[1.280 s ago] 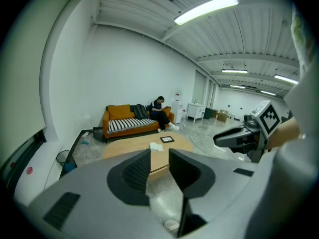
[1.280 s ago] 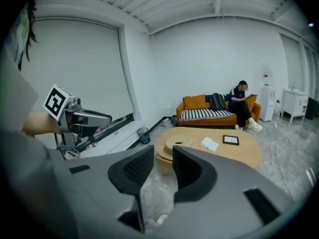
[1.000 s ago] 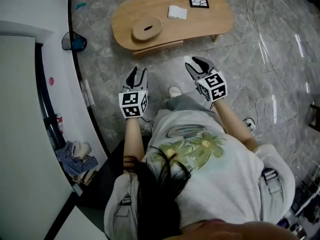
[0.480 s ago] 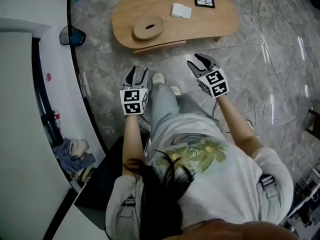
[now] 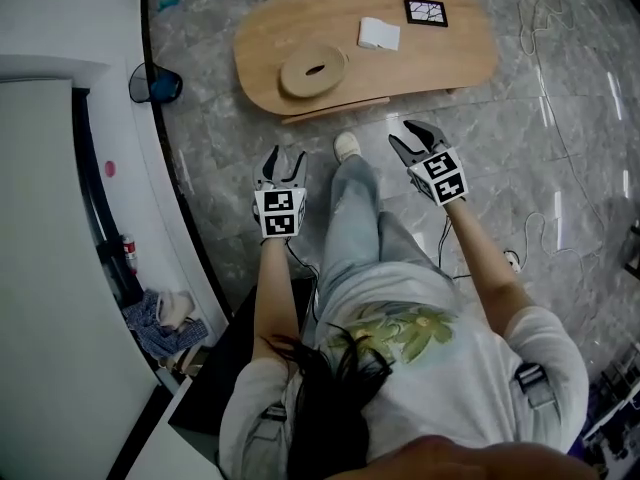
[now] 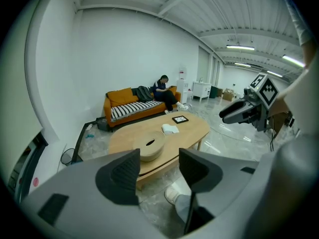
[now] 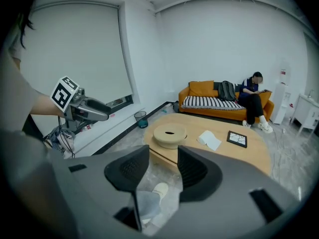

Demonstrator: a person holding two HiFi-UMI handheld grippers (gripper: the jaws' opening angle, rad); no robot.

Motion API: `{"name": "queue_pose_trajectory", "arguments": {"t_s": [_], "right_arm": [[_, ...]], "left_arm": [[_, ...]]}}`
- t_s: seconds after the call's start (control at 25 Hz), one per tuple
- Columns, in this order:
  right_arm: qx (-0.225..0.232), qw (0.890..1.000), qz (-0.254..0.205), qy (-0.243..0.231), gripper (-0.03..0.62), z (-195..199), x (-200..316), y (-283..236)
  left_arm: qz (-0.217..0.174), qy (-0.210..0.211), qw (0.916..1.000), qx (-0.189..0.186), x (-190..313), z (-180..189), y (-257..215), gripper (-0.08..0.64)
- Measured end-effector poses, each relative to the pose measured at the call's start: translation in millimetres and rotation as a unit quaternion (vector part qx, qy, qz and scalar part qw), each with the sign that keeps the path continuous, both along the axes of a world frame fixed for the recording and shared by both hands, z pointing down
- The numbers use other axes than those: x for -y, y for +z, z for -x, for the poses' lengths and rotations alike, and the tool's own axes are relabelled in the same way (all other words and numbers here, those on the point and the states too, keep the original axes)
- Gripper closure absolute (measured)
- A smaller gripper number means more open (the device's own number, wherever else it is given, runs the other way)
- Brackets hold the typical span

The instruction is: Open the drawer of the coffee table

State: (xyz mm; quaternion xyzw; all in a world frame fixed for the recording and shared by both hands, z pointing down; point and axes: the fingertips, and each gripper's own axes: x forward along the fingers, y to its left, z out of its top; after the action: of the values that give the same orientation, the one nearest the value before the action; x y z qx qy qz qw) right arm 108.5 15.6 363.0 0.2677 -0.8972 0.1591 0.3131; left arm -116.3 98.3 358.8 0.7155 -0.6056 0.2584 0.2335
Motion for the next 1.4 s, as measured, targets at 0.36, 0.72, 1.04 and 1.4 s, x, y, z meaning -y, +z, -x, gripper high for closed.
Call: {"name": "queue_pose_trajectory", "arguments": {"t_s": [0.36,0.72,1.04,1.4], "right_arm": [[-0.037,0.999,0.026,-0.002,0.422,4,43,49],[-0.063,0.997,0.048,-0.011,0.423,7,63,108],[-0.082,0.995,0.065,-0.006,0.423,2,76,155],[-0.102,0.991,0.083,-0.006,0.416,-1,86,194]], "left_arm": [[0.028,0.002,0.9996,0.007,35,22,49,0.313],[0.059,0.011,0.9982,0.010,51,35,106,0.311],[0.088,0.017,0.9959,0.015,57,41,153,0.311],[0.126,0.034,0.9909,0.031,69,46,206,0.307]]}}
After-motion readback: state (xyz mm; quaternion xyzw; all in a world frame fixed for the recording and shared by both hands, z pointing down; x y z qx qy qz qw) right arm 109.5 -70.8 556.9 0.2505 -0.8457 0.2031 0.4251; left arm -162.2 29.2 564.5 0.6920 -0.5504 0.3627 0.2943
